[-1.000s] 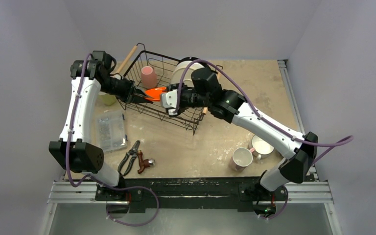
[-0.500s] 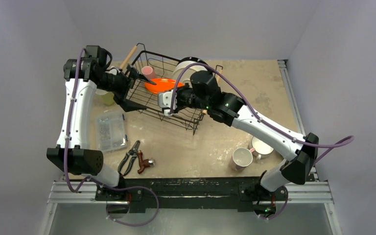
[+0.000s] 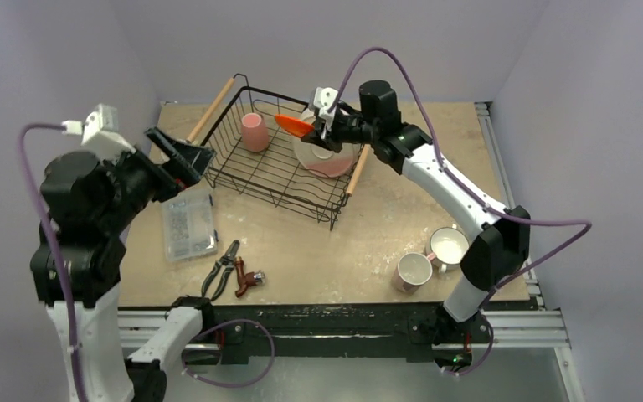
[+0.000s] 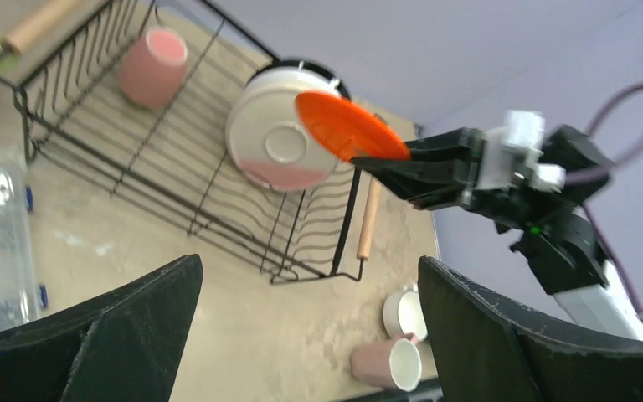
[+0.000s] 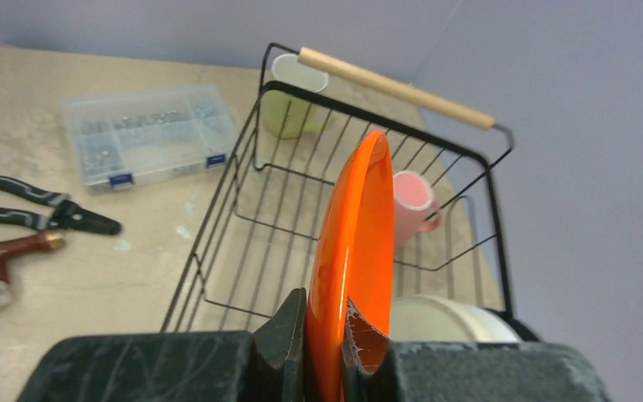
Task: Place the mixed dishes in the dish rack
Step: Insert the plate into the dish rack.
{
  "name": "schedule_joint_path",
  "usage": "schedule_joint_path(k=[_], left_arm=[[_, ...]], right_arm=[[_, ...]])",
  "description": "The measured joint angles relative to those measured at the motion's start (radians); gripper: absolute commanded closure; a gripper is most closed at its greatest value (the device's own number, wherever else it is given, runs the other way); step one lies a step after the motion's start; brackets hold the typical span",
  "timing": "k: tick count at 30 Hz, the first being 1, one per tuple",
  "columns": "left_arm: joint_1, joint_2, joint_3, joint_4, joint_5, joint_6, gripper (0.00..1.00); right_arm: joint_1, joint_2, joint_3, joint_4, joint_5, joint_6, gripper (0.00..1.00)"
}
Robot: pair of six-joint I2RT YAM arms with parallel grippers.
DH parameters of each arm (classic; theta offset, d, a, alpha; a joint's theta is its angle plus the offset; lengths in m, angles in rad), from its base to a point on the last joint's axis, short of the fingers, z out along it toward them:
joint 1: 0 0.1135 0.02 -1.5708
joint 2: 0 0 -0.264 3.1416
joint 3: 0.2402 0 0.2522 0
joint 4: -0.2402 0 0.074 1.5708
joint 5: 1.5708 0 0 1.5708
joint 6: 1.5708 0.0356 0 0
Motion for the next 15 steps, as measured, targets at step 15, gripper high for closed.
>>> schedule_joint_path(k=[15], left_arm=[[0.0, -0.086, -0.124, 0.22, -0.019, 0.239, 0.02]], right_arm=[[-0.044, 0.355, 0.171, -0.19, -0.032, 0.157, 1.0]])
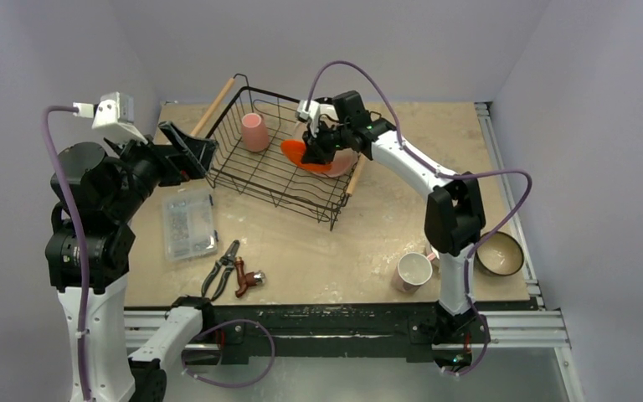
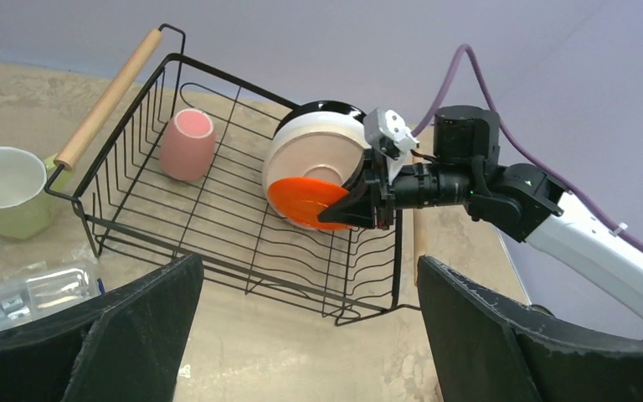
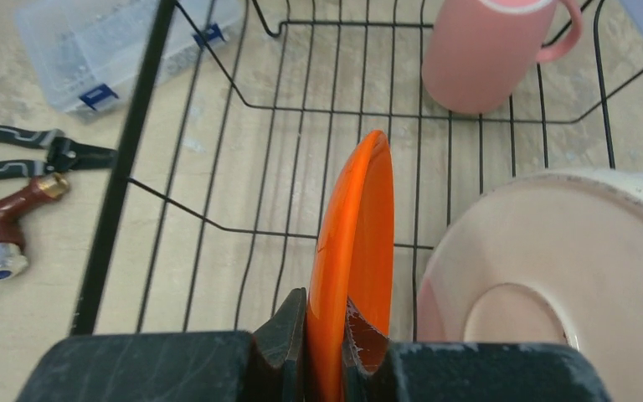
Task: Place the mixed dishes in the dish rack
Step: Insert the plate into the dish rack.
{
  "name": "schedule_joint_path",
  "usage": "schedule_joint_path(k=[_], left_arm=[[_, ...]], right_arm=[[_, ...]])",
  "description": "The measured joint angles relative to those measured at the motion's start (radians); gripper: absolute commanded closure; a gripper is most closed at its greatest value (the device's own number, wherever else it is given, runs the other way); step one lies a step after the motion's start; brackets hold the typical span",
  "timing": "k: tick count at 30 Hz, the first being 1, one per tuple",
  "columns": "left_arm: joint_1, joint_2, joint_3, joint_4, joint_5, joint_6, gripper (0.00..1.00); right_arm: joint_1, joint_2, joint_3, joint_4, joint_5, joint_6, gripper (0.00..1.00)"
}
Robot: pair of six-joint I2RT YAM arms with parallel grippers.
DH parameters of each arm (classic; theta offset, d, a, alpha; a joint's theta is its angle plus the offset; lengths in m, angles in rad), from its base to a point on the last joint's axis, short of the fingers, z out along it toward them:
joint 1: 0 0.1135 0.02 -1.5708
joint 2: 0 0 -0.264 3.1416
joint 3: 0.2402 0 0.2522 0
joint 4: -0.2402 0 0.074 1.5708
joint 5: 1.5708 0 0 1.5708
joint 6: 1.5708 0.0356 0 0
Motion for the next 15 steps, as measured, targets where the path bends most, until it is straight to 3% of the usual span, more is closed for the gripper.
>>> schedule_joint_path(k=[6, 15], left_arm=[[-0.013, 0.011, 0.0, 0.016, 0.024, 0.051, 0.02], [-0.018, 0.068, 0.004, 0.021, 0.043, 0.064, 0.02]], right_arm=[[0.0, 0.063, 0.026, -0.059, 0.09, -0.032, 1.0], [-0.001, 0.09, 0.03, -0.077, 0.109, -0.038, 1.0]])
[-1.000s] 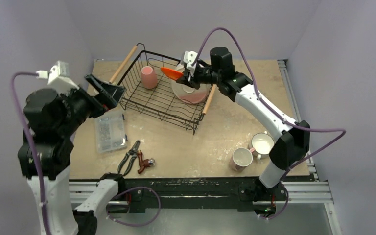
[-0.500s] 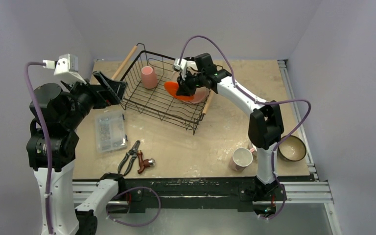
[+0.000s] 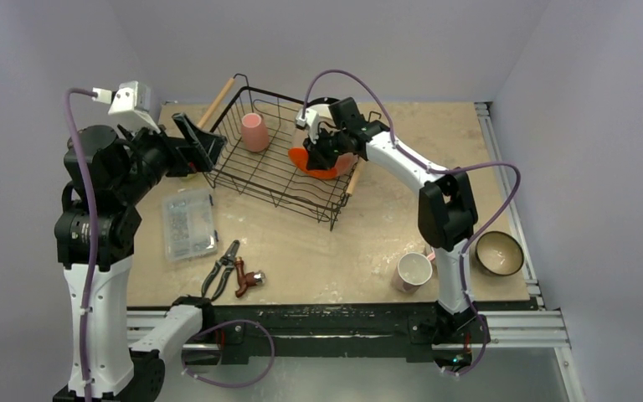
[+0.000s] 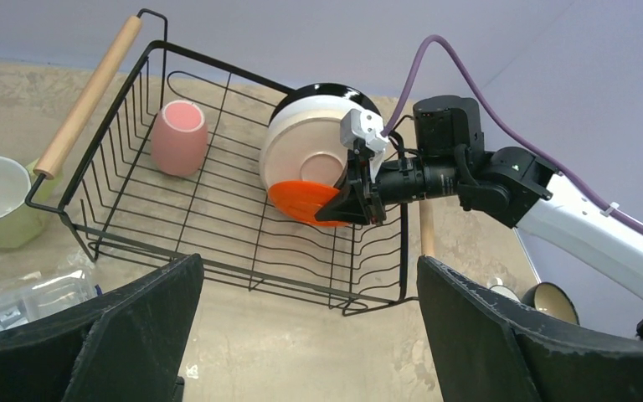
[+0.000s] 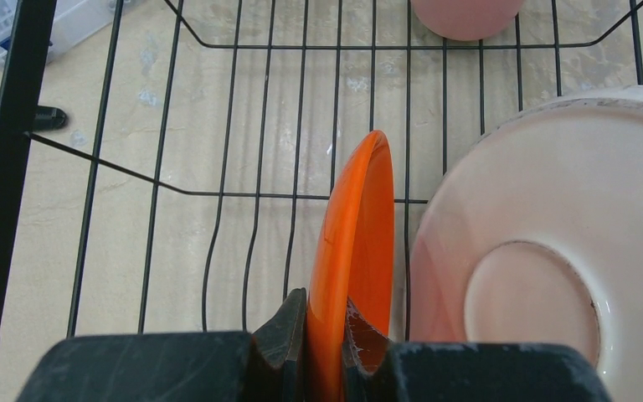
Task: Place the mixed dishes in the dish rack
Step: Insert the plate into the dish rack.
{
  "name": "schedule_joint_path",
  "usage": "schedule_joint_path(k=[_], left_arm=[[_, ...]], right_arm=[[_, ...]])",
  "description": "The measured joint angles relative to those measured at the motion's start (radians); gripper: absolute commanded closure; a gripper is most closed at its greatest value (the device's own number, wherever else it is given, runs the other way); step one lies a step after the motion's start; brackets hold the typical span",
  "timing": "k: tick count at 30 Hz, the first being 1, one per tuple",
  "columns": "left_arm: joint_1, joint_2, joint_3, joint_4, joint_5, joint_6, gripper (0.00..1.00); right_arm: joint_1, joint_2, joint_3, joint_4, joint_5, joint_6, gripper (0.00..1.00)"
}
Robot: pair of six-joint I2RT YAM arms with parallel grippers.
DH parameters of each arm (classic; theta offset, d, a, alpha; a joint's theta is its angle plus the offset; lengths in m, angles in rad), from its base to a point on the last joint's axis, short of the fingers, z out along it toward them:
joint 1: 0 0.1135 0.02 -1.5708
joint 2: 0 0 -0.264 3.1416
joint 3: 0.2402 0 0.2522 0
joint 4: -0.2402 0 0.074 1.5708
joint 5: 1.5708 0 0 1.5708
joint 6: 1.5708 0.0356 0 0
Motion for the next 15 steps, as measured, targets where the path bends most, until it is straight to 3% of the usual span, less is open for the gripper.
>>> schedule_joint_path(k=[2, 7, 15], left_arm=[[-0.003, 0.012, 0.005, -0.001, 0.0, 0.0, 0.03], [-0.013, 0.043, 0.007, -0.002, 0.0, 0.007, 0.03], [-0.014, 0.039, 0.012, -0.002, 0.0, 0.008, 0.03]], right_arm=[[0.0, 0.001, 0.0, 0.001, 0.0, 0.0, 1.0], [0.0, 0.018, 0.0, 0.011, 0.008, -0.001, 0.89], [-0.001, 0.048, 0.0, 0.011, 0.063, 0.008, 0.56]])
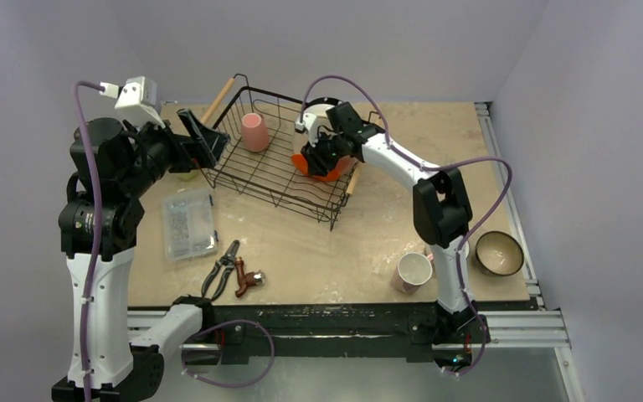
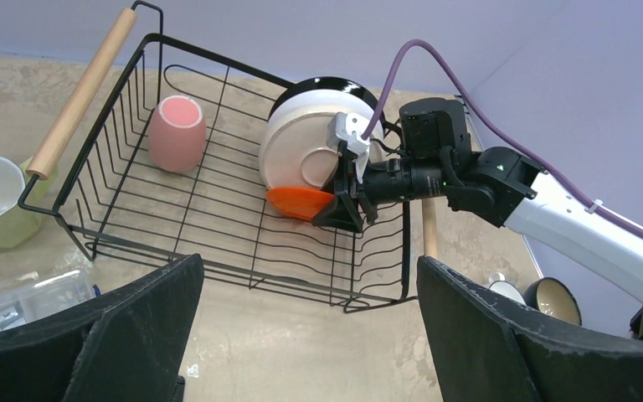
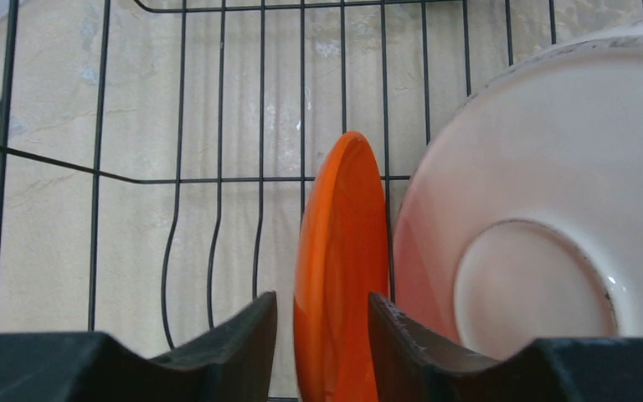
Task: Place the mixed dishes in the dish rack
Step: Insert the plate into the dish rack.
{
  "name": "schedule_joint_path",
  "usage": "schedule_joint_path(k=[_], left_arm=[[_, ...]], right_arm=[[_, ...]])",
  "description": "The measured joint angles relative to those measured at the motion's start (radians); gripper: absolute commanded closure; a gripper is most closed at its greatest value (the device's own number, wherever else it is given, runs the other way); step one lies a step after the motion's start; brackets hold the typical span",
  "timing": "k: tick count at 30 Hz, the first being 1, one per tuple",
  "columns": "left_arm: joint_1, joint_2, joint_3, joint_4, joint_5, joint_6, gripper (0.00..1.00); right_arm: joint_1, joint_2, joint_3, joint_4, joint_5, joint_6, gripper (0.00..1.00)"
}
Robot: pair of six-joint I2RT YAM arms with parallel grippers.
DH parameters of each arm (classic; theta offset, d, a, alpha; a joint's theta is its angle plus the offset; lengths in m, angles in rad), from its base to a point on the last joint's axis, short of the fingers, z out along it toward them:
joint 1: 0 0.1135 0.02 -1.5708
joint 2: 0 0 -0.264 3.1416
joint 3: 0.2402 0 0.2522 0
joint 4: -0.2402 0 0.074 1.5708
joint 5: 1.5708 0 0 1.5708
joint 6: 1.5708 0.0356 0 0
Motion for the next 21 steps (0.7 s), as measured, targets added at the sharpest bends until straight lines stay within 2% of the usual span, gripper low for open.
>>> schedule_joint_path(k=[8, 16, 21], left_arm=[[0.0, -0.002, 0.008, -0.005, 0.0, 0.0, 0.03], [-0.007, -0.031, 0.008, -0.005, 0.0, -0.008, 0.03], [-0.013, -0.054, 0.008, -0.006, -0.007, -0.036, 0.05]], right_arm=[[0.0, -0.007, 0.045, 0.0, 0.103, 0.024, 0.51], [0.0, -0.099, 0.096, 0.0, 0.361, 0.049, 0.47], [-0.002, -0.259, 0.029, 0.068, 0.371, 0.064, 0.3]])
